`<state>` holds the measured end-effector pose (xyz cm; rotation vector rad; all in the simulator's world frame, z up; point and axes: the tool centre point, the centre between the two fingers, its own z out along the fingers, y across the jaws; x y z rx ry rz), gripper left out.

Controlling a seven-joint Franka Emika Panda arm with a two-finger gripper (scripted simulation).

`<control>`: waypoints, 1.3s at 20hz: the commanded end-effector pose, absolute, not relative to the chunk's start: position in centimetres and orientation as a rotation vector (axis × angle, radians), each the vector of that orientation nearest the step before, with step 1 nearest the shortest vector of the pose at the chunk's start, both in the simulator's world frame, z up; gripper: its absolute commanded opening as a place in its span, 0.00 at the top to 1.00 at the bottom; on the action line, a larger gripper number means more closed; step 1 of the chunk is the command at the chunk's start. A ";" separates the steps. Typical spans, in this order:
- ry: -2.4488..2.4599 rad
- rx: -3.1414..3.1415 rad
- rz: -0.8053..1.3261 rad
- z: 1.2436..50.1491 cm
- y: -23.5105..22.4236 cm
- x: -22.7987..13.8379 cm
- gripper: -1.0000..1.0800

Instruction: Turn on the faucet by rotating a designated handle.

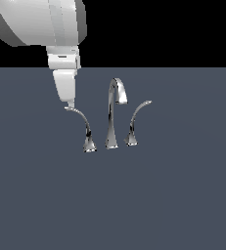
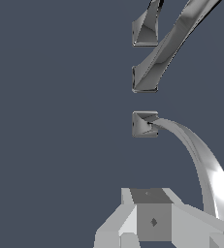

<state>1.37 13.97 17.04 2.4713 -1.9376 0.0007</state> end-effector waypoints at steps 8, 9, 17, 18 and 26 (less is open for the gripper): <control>-1.940 2.471 0.000 17.1 14.4 -1.5 1.00; -1.940 2.471 0.000 17.0 14.5 -1.9 1.00; -1.957 2.466 0.007 17.0 13.6 -2.7 1.00; -1.956 2.467 0.007 17.0 13.5 -3.0 1.00; -1.948 2.468 0.003 17.0 12.4 -5.3 1.00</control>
